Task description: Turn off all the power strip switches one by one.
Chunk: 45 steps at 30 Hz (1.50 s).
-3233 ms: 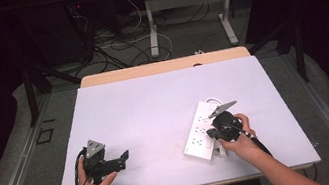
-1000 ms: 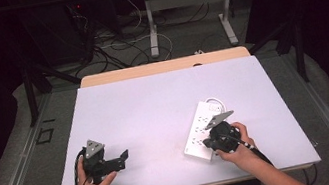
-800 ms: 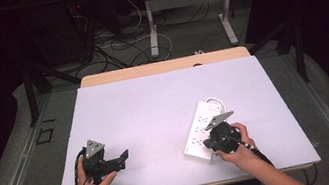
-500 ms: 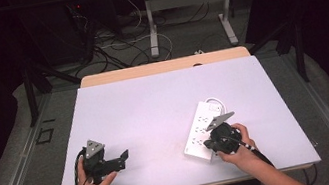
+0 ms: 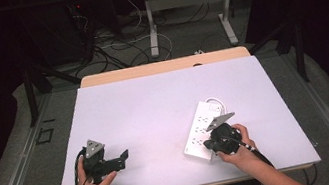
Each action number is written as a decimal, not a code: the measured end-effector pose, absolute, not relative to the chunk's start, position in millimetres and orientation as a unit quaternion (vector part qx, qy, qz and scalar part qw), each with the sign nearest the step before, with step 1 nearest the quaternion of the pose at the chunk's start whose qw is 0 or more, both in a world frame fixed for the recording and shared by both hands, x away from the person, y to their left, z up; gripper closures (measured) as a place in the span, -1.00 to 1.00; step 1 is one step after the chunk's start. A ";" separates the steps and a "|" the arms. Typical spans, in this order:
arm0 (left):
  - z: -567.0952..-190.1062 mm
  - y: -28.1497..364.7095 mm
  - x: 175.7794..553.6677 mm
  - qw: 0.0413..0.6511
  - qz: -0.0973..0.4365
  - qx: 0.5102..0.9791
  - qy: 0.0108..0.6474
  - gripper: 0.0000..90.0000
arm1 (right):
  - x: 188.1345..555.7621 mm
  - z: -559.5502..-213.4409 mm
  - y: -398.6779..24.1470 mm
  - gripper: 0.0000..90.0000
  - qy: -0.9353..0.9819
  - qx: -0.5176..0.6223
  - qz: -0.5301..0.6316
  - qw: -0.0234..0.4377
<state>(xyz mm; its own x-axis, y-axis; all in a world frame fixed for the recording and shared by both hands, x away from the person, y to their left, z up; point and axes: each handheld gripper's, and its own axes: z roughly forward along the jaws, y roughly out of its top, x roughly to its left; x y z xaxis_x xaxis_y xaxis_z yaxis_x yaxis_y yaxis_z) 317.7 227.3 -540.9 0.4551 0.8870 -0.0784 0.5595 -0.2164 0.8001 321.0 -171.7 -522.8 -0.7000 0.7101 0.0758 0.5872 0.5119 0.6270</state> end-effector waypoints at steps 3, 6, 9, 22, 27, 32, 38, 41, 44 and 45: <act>-541.1 227.3 317.6 0.401 0.205 0.754 0.479 -0.90 | 320.4 -523.4 -172.3 1.00 0.865 0.372 0.323 0.099; -540.6 228.2 317.1 0.399 0.205 0.753 0.480 -0.91 | 320.2 -526.8 -172.4 1.00 0.863 0.374 0.326 0.098; -540.1 228.8 316.9 0.399 0.204 0.753 0.481 -0.91 | 320.1 -527.5 -173.1 1.00 0.860 0.374 0.333 0.097; -540.3 228.8 317.1 0.399 0.204 0.753 0.481 -0.90 | 319.8 -527.2 -172.6 1.00 0.856 0.383 0.334 0.091; -540.3 228.3 316.7 0.400 0.202 0.752 0.483 -0.91 | 318.0 -526.1 -170.9 0.97 0.855 0.383 0.339 0.087; -540.2 228.6 316.4 0.402 0.201 0.751 0.484 -0.90 | 317.0 -520.8 -173.5 0.90 0.853 0.381 0.345 0.098; -540.1 229.1 316.7 0.400 0.203 0.752 0.482 -0.90 | 317.5 -515.3 -183.5 0.68 0.833 0.397 0.367 0.117; -540.8 228.2 316.6 0.404 0.202 0.749 0.485 -0.90 | 317.7 -513.9 -191.9 0.48 0.822 0.411 0.374 0.123; -540.2 229.0 316.6 0.400 0.203 0.752 0.482 -0.90 | 317.6 -514.2 -202.2 0.35 0.810 0.426 0.379 0.138; -540.2 229.0 316.5 0.400 0.203 0.752 0.482 -0.91 | 317.7 -514.6 -205.3 0.31 0.806 0.428 0.382 0.146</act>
